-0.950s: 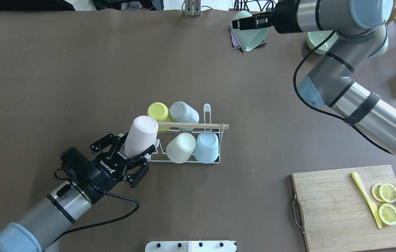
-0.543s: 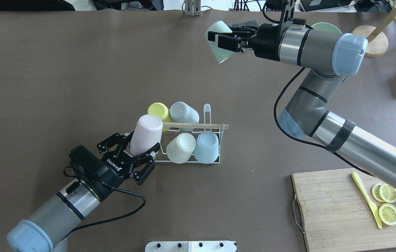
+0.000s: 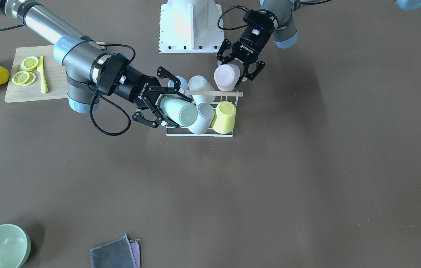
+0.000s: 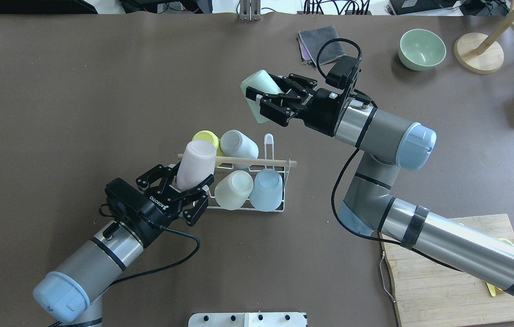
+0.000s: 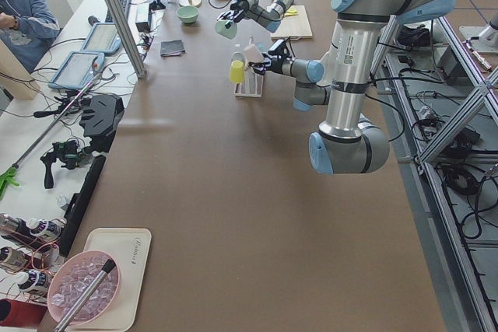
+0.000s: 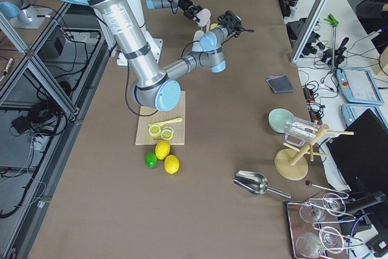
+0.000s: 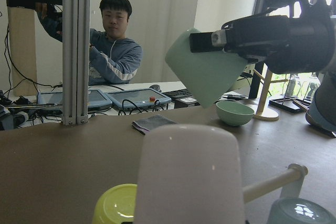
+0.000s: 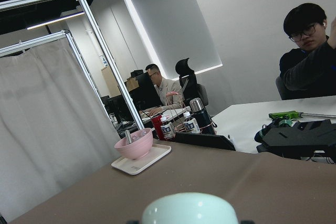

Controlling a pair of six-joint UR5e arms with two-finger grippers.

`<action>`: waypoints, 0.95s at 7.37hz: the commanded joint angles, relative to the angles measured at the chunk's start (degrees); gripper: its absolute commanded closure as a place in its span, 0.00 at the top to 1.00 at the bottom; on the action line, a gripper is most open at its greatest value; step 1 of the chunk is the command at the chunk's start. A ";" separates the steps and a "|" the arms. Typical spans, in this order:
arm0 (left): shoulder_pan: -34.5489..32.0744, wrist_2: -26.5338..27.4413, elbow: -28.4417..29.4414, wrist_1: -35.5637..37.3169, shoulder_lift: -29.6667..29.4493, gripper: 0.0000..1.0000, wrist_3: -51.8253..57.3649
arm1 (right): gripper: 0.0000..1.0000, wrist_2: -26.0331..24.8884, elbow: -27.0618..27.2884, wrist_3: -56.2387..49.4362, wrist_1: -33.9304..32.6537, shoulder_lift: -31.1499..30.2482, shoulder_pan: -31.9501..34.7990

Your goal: Place cup on cup holder

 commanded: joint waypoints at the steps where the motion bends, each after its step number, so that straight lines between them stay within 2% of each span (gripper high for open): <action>1: 0.08 -0.03 0.48 0.01 -0.22 0.58 -1.93 | 0.00 -0.54 -1.97 -1.35 2.87 0.18 -1.78; 2: 0.16 -0.12 0.56 -0.16 -0.13 0.98 -2.38 | 0.00 -0.10 -2.15 -1.53 2.78 0.17 -1.61; 4: 0.34 -0.21 0.57 -0.25 -0.13 0.98 -4.76 | 0.00 5.68 -2.68 -1.62 3.66 0.35 -1.43; 6: -0.01 -0.47 -0.66 -0.34 0.48 0.98 -4.85 | 0.00 6.75 -4.16 -1.62 3.49 0.52 -1.34; 7: -0.01 -0.65 -4.23 -0.34 1.01 0.98 -4.76 | 0.00 6.84 -4.43 -1.62 3.31 0.61 -1.34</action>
